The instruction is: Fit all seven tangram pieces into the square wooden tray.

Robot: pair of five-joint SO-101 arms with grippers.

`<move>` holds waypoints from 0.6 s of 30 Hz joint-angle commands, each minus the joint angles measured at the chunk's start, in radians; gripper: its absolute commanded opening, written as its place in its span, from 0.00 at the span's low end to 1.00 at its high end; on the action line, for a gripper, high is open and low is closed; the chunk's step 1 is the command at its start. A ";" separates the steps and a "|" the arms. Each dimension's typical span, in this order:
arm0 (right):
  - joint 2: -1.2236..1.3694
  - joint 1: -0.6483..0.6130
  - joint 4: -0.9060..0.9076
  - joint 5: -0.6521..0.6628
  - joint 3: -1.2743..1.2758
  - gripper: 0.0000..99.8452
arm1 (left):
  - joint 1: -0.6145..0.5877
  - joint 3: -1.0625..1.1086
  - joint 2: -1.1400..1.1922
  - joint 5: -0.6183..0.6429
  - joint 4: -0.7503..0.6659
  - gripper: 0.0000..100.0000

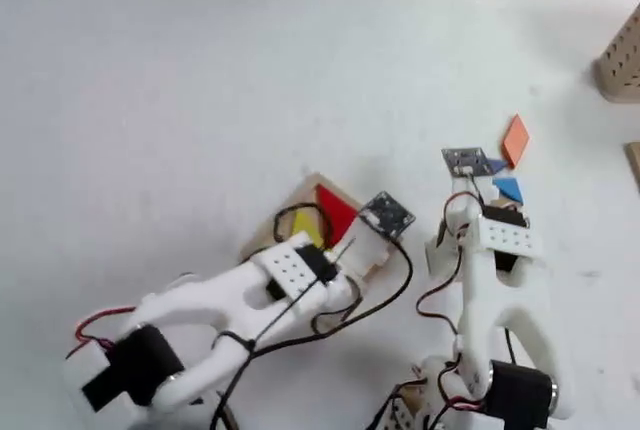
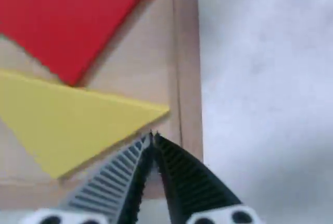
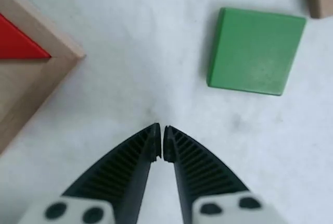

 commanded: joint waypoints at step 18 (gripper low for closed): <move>-0.030 -0.005 -0.008 0.015 -0.003 0.02 | 0.005 -0.074 0.015 0.012 -0.308 0.02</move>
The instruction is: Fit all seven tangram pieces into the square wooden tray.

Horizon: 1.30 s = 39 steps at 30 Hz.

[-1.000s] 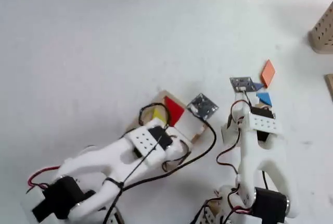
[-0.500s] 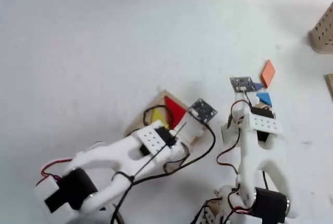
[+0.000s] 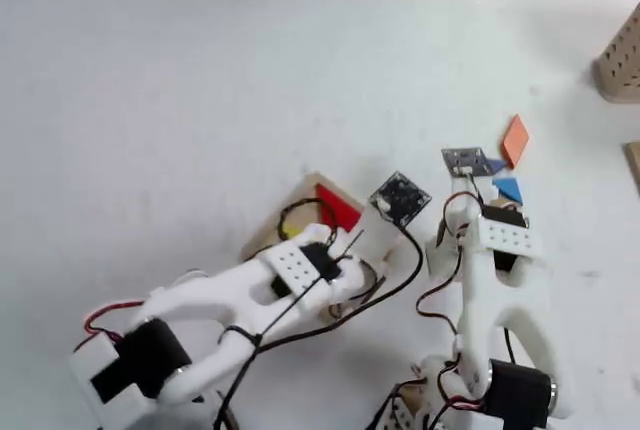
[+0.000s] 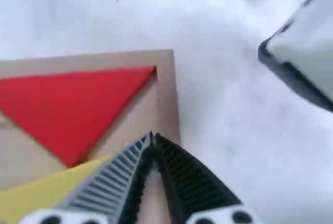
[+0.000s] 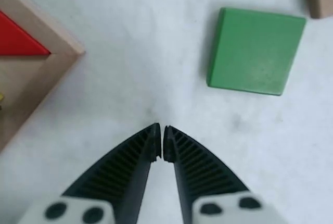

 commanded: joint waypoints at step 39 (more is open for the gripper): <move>-0.031 -0.005 -0.008 0.012 -0.003 0.02 | -0.283 0.072 -0.360 -0.057 0.207 0.25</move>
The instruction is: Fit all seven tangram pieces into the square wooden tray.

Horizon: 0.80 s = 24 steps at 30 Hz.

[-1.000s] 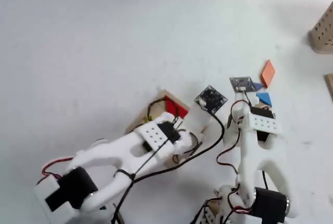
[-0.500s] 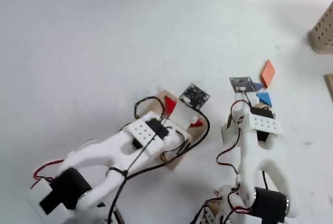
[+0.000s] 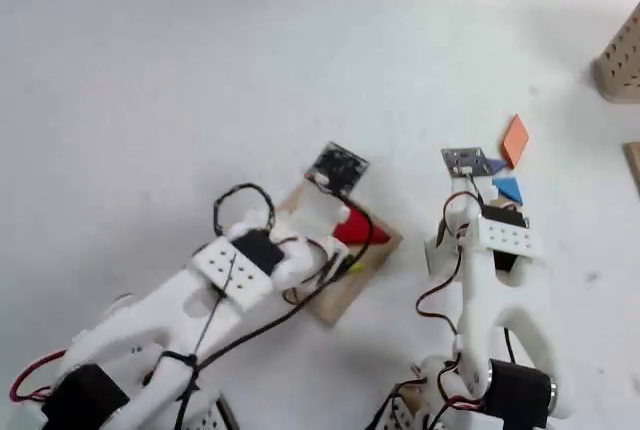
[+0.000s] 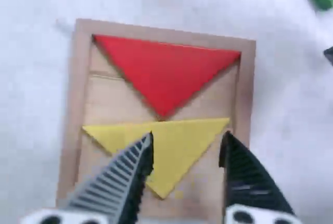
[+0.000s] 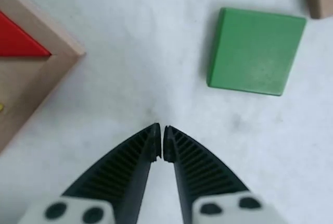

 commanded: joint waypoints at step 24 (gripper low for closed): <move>-0.030 -0.005 -0.010 0.012 -0.003 0.02 | -0.157 -0.287 0.420 -0.308 0.069 0.23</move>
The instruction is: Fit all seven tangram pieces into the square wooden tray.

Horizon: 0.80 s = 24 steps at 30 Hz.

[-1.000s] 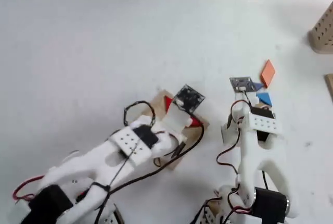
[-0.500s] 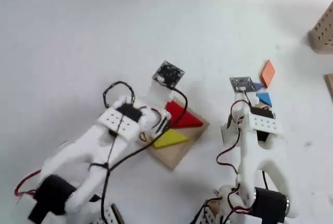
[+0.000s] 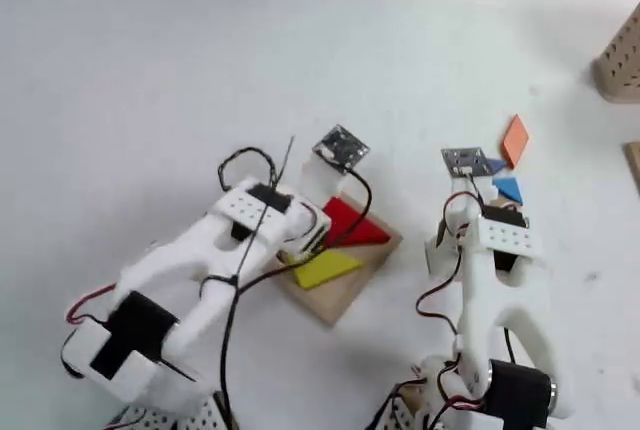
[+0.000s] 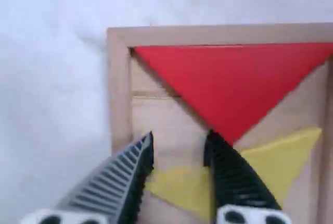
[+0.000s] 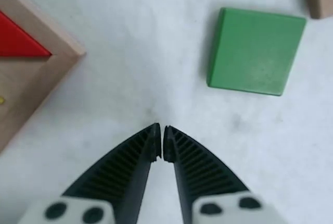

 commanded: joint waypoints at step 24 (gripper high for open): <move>-0.027 -0.007 -0.012 0.012 -0.006 0.02 | 0.005 -0.028 -0.160 -0.104 0.305 0.23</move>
